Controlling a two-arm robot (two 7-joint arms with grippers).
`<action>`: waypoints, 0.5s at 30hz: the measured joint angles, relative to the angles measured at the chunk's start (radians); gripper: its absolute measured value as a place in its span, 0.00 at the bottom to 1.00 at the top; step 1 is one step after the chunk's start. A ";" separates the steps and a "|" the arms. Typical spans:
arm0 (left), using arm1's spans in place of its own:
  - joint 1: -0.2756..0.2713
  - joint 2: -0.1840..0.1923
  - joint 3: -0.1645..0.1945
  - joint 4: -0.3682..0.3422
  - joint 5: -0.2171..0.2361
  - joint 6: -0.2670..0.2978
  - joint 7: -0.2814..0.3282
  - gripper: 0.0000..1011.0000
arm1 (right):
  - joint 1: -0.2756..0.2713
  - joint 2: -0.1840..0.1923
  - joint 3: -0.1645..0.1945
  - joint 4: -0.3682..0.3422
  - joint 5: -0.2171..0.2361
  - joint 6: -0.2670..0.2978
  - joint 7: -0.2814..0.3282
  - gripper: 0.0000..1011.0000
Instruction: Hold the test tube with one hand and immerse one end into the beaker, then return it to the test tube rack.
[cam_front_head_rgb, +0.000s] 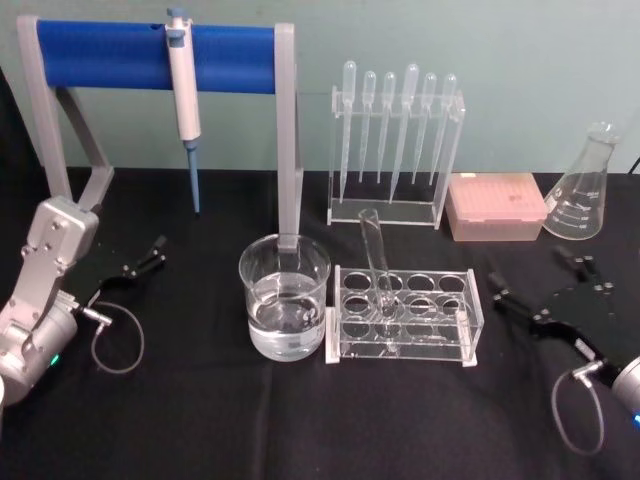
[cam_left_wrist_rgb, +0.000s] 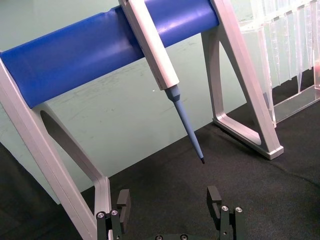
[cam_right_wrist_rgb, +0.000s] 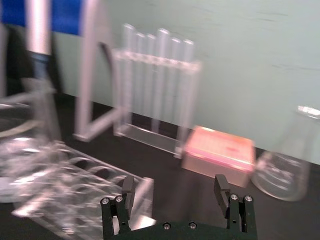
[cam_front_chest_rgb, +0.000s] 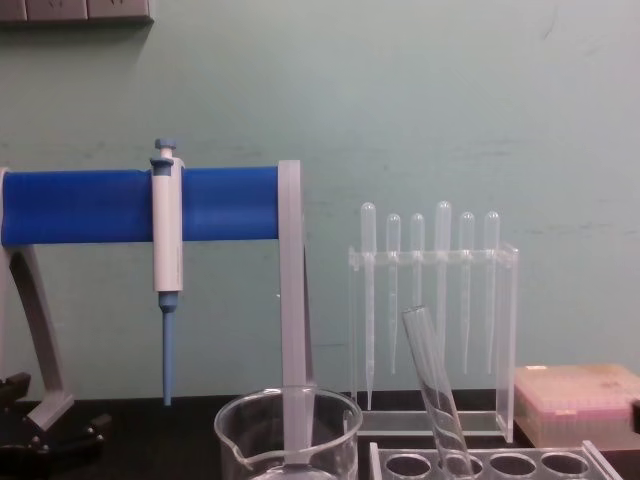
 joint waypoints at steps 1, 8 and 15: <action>0.000 0.000 0.000 0.000 0.000 0.000 0.000 0.99 | 0.006 -0.013 0.005 0.021 -0.025 -0.002 -0.028 0.99; 0.000 0.000 0.000 0.000 0.000 0.000 0.000 0.99 | 0.041 -0.082 0.005 0.137 -0.118 -0.066 -0.129 0.99; 0.000 0.000 0.000 0.000 0.000 0.000 0.000 0.99 | 0.048 -0.110 0.003 0.168 -0.158 -0.120 -0.155 0.99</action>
